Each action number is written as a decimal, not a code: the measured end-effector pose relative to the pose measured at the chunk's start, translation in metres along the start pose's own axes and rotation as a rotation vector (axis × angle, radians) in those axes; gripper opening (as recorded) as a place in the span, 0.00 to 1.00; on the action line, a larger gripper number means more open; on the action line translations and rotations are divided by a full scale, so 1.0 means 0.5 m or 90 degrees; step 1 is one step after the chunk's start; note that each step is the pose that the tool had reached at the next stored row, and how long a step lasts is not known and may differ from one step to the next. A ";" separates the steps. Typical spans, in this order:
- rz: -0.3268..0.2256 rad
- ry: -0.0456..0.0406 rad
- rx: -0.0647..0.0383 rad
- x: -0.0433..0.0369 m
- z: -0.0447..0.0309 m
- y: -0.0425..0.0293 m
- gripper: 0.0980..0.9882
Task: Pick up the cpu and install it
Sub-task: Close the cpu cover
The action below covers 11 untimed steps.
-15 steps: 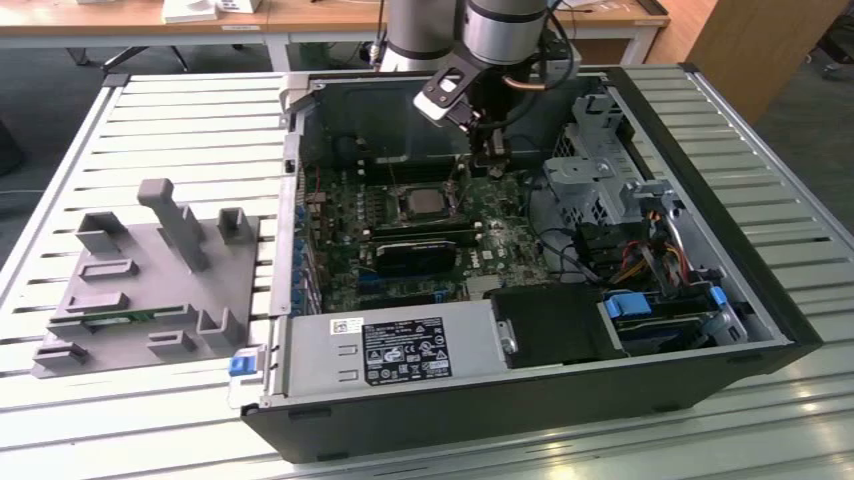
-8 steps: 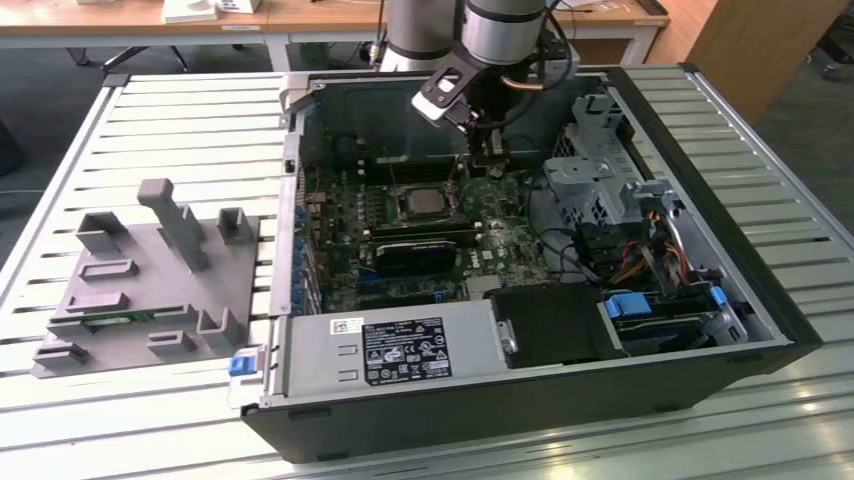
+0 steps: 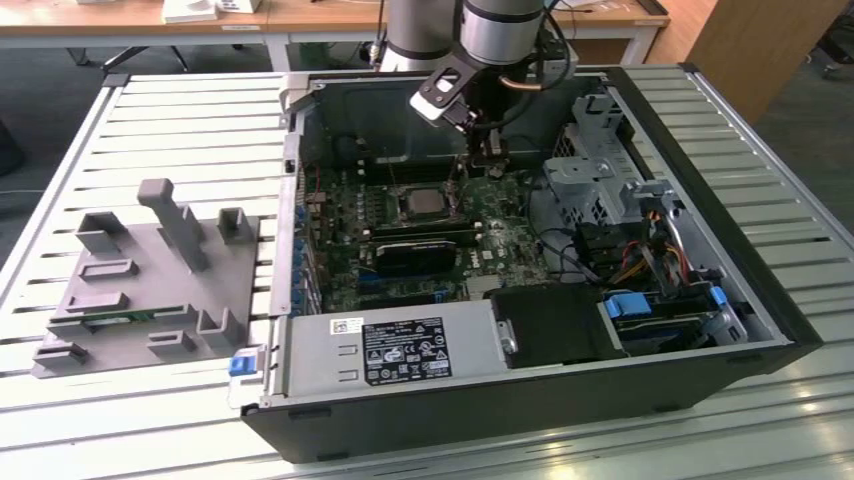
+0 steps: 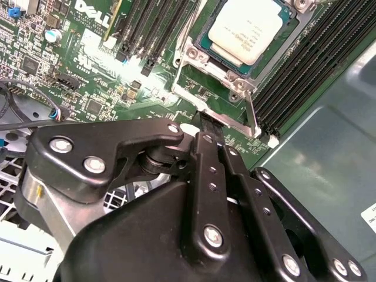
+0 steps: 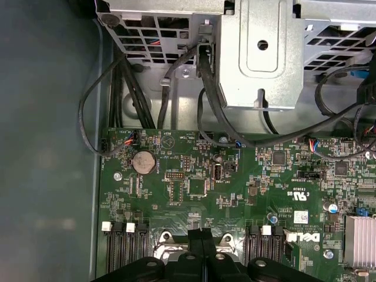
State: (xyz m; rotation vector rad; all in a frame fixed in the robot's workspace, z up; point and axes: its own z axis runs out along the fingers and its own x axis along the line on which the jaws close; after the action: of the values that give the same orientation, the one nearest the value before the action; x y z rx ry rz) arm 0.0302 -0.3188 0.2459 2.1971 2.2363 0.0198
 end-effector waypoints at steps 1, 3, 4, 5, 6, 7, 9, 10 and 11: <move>0.000 0.0000 0.000 0.000 0.000 0.000 0.01; 0.000 0.0000 0.000 0.000 0.000 -0.001 0.01; 0.000 0.0000 0.000 0.000 0.000 -0.002 0.01; 0.000 0.0000 0.000 0.000 0.000 -0.002 0.01; 0.000 0.0000 0.000 0.000 0.000 -0.011 0.01; 0.000 0.0000 0.000 0.000 0.000 -0.019 0.01; 0.000 0.0000 0.000 0.000 0.000 -0.020 0.01; 0.000 0.0000 0.000 0.000 0.000 -0.020 0.01; 0.000 0.0000 0.000 0.000 0.000 -0.021 0.01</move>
State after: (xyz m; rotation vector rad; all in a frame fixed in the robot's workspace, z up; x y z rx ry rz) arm 0.0199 -0.3188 0.2456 2.1972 2.2363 0.0199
